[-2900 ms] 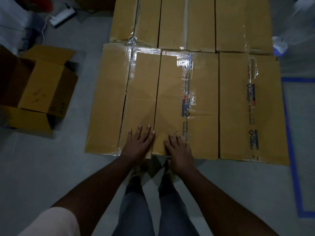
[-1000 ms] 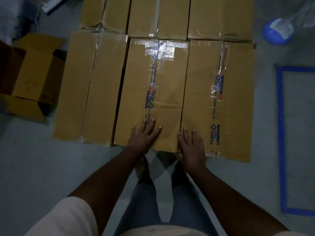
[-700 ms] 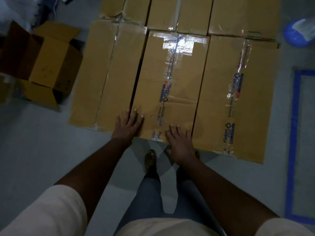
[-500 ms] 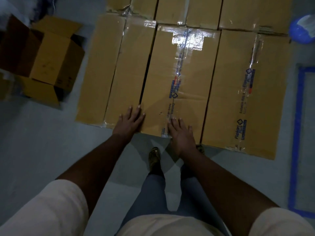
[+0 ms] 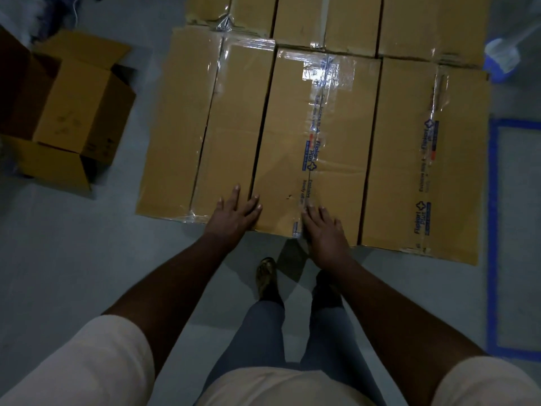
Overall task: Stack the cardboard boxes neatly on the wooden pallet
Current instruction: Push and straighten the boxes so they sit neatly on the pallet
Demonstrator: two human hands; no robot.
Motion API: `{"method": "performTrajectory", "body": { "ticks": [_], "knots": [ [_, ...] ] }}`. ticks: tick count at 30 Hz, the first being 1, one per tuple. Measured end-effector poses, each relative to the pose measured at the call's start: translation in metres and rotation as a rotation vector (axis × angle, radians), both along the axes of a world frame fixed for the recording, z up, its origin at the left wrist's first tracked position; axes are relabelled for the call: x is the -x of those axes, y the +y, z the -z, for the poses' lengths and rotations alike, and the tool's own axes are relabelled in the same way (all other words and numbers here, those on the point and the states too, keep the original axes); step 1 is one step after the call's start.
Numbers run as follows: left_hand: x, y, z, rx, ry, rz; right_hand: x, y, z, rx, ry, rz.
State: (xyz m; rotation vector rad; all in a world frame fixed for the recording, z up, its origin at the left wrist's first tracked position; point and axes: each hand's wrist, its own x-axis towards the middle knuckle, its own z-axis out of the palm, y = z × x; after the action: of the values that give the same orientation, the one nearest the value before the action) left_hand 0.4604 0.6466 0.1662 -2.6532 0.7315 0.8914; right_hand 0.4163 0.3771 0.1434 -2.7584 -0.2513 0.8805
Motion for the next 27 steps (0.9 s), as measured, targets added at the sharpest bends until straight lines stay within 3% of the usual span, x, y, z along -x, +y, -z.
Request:
{"method": "performTrajectory", "body": {
  "ticks": [6, 12, 15, 19, 23, 27],
  "knots": [
    [0.004, -0.001, 0.003, 0.035, -0.013, -0.019, 0.001, 0.001, 0.002, 0.018, -0.004, -0.009],
    [0.015, -0.028, -0.002, 0.085, -0.01, -0.094, 0.001, -0.011, -0.015, -0.049, 0.113, -0.111],
    [0.022, -0.06, -0.003, 0.185, 0.05, -0.116, 0.013, -0.037, -0.024, -0.06, 0.016, 0.053],
    [0.02, -0.114, 0.0, 0.289, 0.087, -0.115, 0.041, -0.105, -0.021, 0.076, -0.061, 0.375],
    [0.014, -0.181, 0.007, 0.369, 0.03, -0.042, 0.048, -0.153, -0.009, 0.092, -0.037, 0.217],
    [0.012, -0.242, 0.011, 0.254, 0.11, -0.031, 0.042, -0.165, -0.002, -0.035, -0.013, 0.168]
  ]
}}
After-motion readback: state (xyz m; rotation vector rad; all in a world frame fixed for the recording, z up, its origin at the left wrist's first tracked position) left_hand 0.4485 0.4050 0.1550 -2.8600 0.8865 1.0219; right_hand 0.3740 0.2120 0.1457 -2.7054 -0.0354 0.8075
